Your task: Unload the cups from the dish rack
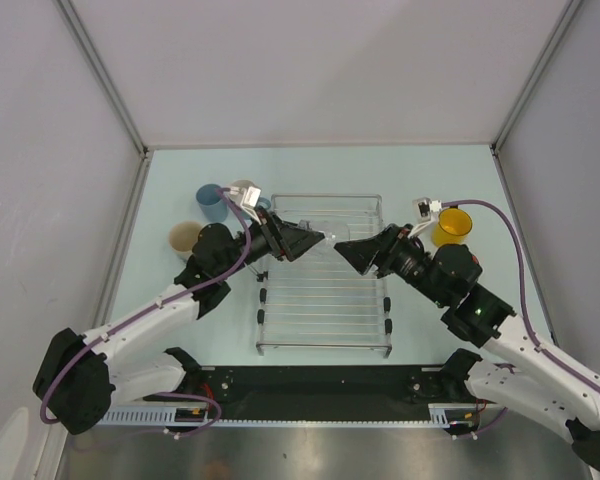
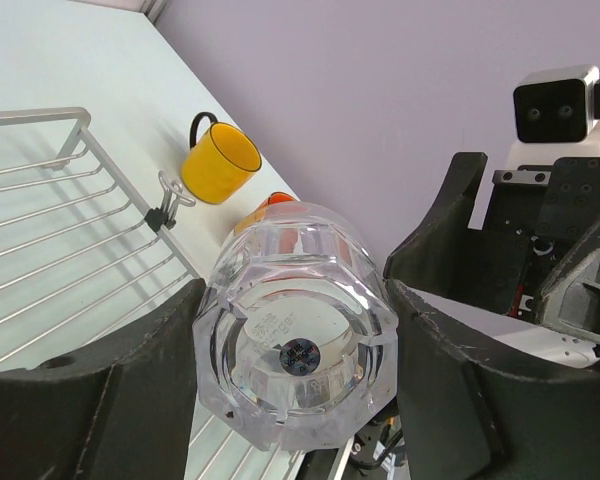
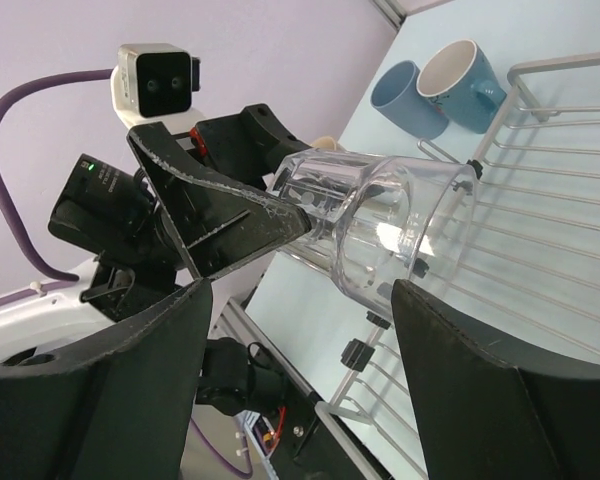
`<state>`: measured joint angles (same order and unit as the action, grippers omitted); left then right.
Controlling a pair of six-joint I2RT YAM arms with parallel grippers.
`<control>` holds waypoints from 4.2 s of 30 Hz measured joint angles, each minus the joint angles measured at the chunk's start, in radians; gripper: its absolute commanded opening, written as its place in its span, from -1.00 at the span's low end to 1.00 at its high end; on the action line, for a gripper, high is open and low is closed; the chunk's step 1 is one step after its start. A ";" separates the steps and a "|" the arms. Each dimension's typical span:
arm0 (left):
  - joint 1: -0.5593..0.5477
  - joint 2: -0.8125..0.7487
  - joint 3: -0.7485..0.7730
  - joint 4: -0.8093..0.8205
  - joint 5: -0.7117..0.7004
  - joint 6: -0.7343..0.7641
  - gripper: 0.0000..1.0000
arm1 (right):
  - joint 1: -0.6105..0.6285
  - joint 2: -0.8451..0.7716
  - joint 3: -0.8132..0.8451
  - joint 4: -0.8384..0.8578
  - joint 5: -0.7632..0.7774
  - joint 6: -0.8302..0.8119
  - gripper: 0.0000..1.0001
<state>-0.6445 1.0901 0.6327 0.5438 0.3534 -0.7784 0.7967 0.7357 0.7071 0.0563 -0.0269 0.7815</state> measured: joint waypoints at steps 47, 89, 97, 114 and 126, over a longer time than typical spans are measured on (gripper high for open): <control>0.060 0.032 0.079 0.010 0.179 -0.161 0.86 | 0.010 -0.029 0.027 0.018 -0.035 -0.047 -1.00; 0.092 0.056 0.141 -0.882 -0.351 -0.153 0.91 | -0.536 1.600 1.786 -1.115 0.499 -0.227 -1.00; 0.090 0.143 0.142 -0.873 -0.306 -0.165 0.87 | -0.538 1.635 1.740 -1.122 0.472 -0.224 -1.00; 0.061 0.142 0.141 -0.884 -0.318 -0.188 0.87 | -0.478 1.728 1.692 -1.067 0.397 -0.232 -1.00; 0.045 0.163 0.141 -0.898 -0.320 -0.191 0.87 | -0.489 1.729 1.665 -1.042 0.367 -0.240 -0.47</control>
<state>-0.5999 1.2533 0.7734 -0.3538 0.0330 -0.9695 0.3080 2.4649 2.3718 -0.9859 0.3401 0.5415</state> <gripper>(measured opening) 0.934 0.193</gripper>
